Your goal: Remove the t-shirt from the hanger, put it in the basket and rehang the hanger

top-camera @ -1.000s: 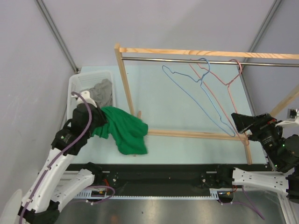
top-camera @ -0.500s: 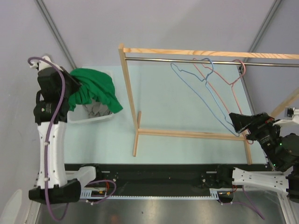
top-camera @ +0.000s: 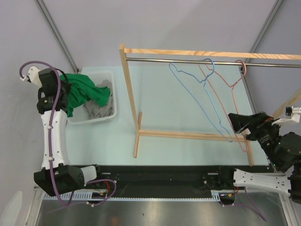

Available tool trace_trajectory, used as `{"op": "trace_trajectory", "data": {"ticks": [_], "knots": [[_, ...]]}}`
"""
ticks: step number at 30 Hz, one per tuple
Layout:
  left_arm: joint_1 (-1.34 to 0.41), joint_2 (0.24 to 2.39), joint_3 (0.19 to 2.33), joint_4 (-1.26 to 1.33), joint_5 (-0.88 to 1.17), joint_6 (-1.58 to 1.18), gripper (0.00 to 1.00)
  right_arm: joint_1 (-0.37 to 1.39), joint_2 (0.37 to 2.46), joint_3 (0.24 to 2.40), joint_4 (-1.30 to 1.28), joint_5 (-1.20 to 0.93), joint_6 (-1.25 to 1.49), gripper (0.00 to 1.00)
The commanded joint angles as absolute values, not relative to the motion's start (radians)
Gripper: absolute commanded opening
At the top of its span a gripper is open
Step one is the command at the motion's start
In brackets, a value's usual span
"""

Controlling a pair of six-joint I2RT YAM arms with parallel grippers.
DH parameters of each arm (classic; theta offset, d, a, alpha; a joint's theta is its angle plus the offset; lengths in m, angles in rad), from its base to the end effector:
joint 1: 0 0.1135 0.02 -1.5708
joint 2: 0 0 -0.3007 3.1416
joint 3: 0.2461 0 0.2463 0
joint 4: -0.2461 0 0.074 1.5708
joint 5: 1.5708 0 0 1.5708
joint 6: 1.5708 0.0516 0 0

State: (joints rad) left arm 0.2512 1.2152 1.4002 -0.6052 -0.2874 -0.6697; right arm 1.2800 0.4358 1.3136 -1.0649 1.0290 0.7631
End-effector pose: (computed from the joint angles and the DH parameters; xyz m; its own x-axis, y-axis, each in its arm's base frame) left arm 0.2403 0.0768 0.4479 -0.0062 -0.6162 -0.7876 -0.6287 0.6149 -0.4761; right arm 0.0288 -0.0580 0.4438 -0.2132 0.5308 -0.8202 -0.1457 0.8129 0.5639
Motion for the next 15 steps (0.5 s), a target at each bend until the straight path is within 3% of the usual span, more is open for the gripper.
{"op": "trace_trajectory", "data": {"ticks": [1,5,15], "knots": [[0.258,1.255,1.309,-0.532,-0.307,-0.866,0.0,1.284,0.471,1.339,-1.045,1.026,0.761,1.0],[0.256,1.374,1.206,-0.471,-0.211,-0.962,0.0,1.284,0.471,1.322,-1.037,1.017,0.773,1.0],[0.212,1.586,1.258,-0.528,-0.195,-1.083,0.0,1.285,0.454,1.293,-1.052,0.98,0.828,1.0]]}}
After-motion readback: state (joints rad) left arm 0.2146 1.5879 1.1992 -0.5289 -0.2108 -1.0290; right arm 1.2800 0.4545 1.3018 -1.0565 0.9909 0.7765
